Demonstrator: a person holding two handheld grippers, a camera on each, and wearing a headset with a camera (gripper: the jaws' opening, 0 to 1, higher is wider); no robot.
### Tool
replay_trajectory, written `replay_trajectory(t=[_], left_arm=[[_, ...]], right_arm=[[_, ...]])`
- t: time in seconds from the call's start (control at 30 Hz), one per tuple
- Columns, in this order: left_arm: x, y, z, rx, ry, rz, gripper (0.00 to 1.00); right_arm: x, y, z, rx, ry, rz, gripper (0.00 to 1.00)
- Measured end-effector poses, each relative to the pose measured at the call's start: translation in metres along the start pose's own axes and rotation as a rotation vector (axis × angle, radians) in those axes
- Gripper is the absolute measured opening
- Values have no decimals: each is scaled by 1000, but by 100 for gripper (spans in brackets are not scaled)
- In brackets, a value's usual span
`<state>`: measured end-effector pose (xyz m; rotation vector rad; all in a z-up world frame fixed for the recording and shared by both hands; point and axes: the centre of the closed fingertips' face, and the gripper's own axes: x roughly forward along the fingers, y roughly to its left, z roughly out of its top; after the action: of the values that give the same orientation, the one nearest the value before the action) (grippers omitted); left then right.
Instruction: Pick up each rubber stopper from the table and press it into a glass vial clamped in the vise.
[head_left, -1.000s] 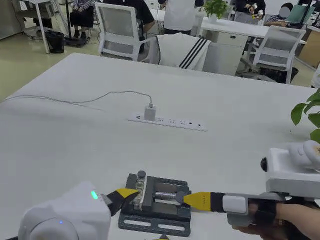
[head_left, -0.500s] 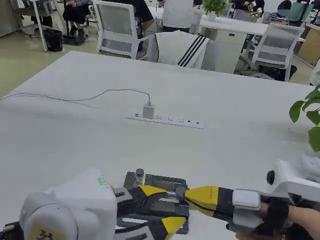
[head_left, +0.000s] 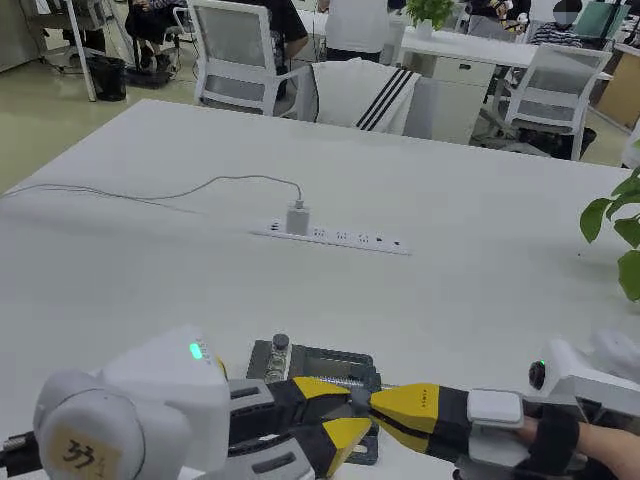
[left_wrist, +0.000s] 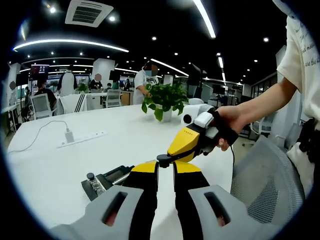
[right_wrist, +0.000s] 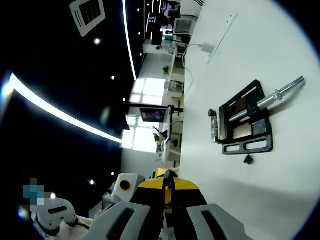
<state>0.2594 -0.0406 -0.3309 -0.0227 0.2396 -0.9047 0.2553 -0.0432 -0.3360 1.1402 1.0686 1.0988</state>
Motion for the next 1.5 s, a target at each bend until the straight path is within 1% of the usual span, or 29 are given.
replay_trajectory(t=[0.13,0.43,0.57,0.63,0.67,0.7,0.73,0.77,0.83,0.9,1.07,1.13,1.23,1.33,1.47,1.5], left_arm=[[-1,0,1,-20,-8,-8,6],[-3,-2,0,-28,-10,-24,5],[-4,-3,0,-29,-9,-28,5],[-4,-3,0,-29,-9,-30,5],[-4,-3,-2,-34,-1,-31,6],[-3,-4,-3,-31,3,-32,7],[-3,-4,-4,-30,5,-31,8],[-3,-4,-3,-28,-2,-30,9],[-3,-6,-1,-37,-10,-39,6],[-2,-6,0,-35,-11,-36,7],[-2,-6,-2,-29,-5,-38,7],[-2,-5,-1,-27,-9,-33,9],[-2,-5,-1,-22,-3,-32,10],[-2,-5,-1,-10,-3,-37,9],[-1,-6,-2,1,5,-43,9],[-1,-7,-2,0,4,-50,9]], right_arm=[[0,1,-2,9,6,8,0],[0,3,-6,28,19,26,0],[0,4,-7,27,23,29,0],[0,4,-7,7,25,31,0],[0,8,-7,4,21,54,0],[0,12,-6,18,17,67,0],[0,11,-5,13,12,60,0],[0,11,-4,9,13,55,0],[-1,11,-4,13,16,58,0],[-1,9,-4,11,18,52,0],[-2,8,-6,12,28,43,0],[-3,6,-8,-3,38,30,0],[-3,6,-9,2,39,30,0],[-3,7,-9,6,43,33,0],[-3,5,-11,10,51,22,0],[-4,3,-13,8,57,11,0]])
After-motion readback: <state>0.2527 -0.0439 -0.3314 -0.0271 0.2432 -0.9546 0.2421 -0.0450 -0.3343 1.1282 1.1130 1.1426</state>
